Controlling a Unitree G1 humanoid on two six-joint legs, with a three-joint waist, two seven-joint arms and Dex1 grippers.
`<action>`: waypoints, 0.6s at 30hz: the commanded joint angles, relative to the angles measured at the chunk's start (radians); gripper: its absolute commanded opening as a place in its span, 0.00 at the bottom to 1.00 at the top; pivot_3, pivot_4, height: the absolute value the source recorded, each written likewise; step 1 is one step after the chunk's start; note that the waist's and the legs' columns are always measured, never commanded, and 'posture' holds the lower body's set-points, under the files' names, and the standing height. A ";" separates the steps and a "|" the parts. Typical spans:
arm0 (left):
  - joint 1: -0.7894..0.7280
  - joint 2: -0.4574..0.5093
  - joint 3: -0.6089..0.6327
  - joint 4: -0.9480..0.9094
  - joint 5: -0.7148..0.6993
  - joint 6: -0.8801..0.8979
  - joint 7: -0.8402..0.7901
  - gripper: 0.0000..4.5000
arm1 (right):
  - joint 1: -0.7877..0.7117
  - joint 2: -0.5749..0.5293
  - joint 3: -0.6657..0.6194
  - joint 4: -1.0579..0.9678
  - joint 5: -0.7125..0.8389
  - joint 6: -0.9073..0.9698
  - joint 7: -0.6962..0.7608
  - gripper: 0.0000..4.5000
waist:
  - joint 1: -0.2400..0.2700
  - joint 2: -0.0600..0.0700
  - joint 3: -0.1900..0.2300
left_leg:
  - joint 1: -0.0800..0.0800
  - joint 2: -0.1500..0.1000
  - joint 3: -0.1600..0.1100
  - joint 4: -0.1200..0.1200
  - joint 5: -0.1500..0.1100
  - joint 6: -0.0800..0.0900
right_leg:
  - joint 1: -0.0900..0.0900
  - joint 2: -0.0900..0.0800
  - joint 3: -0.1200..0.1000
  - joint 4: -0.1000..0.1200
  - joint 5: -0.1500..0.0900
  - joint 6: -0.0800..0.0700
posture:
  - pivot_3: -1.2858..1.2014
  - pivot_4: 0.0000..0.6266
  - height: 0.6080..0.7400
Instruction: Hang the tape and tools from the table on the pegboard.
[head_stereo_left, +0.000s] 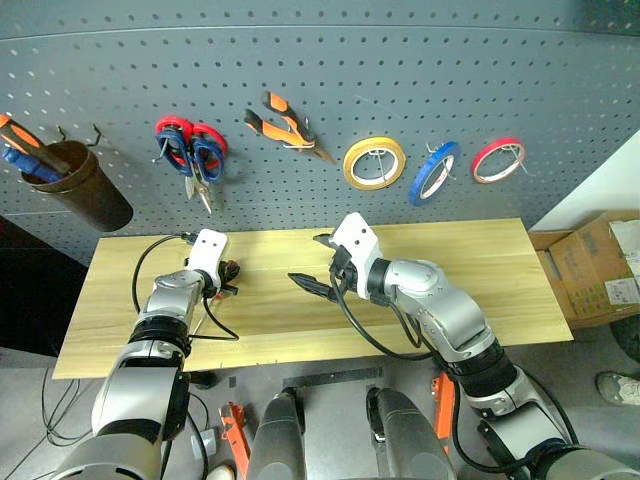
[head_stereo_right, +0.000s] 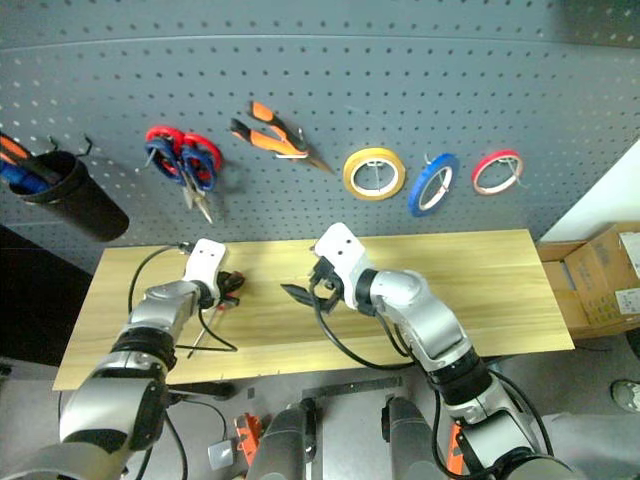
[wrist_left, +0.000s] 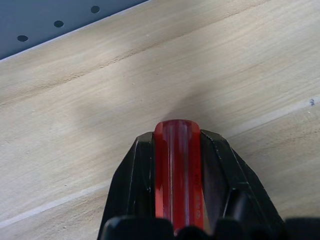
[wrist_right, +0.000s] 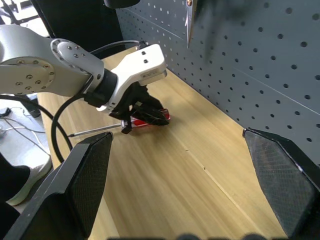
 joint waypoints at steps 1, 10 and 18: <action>0.054 0.003 0.000 -0.064 -0.002 0.033 -0.002 0.19 | -0.026 0.007 -0.023 -0.004 0.003 -0.042 0.014 1.00 | 0.000 0.000 0.000 | 0.000 0.000 0.000 0.000 0.000 0.000 | 0.000 0.000 0.000 0.000 0.000 0.000 | 0.52 0.48 1.00; 0.338 -0.001 0.103 -0.945 -0.107 0.394 0.042 0.19 | 0.061 0.004 -0.137 -0.197 0.168 0.016 0.048 1.00 | 0.012 -0.010 -0.007 | -0.007 0.000 -0.002 -0.001 0.000 -0.007 | -0.005 -0.001 -0.002 -0.001 0.002 -0.004 | 0.56 0.31 1.00; 0.167 0.017 0.287 -1.380 -0.120 0.641 0.246 0.19 | 0.048 0.106 -0.304 -0.299 0.498 0.149 0.021 1.00 | 0.052 -0.026 -0.068 | -0.019 -0.001 -0.013 -0.001 0.007 -0.018 | -0.014 -0.001 -0.011 0.001 0.004 -0.006 | 0.61 0.11 1.00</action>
